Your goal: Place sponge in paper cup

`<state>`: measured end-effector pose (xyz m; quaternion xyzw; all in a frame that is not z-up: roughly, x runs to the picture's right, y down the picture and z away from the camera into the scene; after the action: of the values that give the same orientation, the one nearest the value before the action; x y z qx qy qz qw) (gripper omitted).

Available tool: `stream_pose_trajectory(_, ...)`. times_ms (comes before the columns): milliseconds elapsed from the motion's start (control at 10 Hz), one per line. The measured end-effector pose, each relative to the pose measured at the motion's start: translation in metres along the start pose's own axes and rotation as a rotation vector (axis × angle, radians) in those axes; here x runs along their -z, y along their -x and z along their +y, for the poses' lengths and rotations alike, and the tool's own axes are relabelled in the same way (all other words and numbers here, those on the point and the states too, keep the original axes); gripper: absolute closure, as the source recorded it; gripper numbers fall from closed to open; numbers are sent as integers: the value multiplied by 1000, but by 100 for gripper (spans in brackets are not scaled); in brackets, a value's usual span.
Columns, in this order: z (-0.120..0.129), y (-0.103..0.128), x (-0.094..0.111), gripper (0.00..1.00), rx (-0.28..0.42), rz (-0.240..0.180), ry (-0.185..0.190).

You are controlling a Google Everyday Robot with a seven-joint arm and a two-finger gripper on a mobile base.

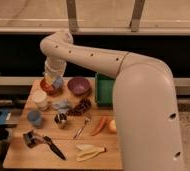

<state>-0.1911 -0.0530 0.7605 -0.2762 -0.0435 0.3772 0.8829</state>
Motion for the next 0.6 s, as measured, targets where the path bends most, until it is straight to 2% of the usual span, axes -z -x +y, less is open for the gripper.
stream_pose_trajectory(100,1,0,-5,100,5,2,-1)
stream_pose_trajectory(300,15,15,-21,100,32,1,23)
stream_pose_trajectory(600,43,47,-49,100,96,-4,79)
